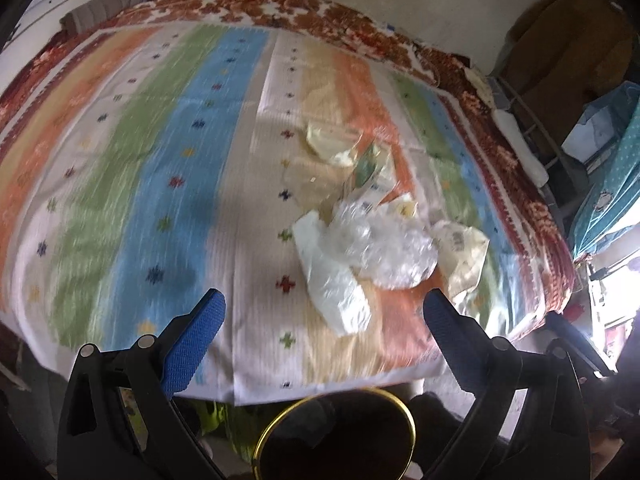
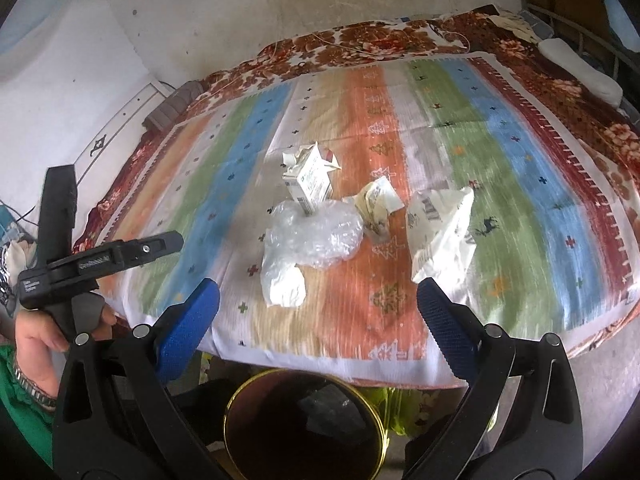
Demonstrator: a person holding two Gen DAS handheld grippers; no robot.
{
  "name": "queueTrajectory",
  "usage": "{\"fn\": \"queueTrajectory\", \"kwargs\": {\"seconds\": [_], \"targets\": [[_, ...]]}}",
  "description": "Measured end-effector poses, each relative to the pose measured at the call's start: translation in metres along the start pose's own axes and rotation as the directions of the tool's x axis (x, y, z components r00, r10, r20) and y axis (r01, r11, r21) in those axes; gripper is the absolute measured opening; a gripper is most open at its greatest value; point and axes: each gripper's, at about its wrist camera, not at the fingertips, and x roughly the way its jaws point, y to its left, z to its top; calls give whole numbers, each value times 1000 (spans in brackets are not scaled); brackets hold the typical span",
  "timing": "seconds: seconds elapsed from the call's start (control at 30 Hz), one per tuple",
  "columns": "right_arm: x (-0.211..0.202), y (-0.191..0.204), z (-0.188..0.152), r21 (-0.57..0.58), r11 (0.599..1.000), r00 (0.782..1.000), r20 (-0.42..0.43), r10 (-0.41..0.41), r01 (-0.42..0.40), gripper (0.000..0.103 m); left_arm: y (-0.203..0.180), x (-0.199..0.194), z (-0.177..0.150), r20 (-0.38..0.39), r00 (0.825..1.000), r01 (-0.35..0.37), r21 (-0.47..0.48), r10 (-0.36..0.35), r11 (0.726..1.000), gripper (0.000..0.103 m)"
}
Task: Collect trash
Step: 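Move both tools back to the remaining trash on the bed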
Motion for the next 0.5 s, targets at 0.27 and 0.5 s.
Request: {"fn": "queueTrajectory", "kwargs": {"seconds": [0.27, 0.5], "targets": [[34, 3, 12, -34, 999, 1000, -12, -17, 16, 90, -7, 2, 23, 65, 997, 44, -3, -43, 999, 97], [67, -11, 16, 23, 1000, 998, -58, 22, -21, 78, -18, 12, 33, 91, 995, 53, -13, -52, 999, 96]]}}
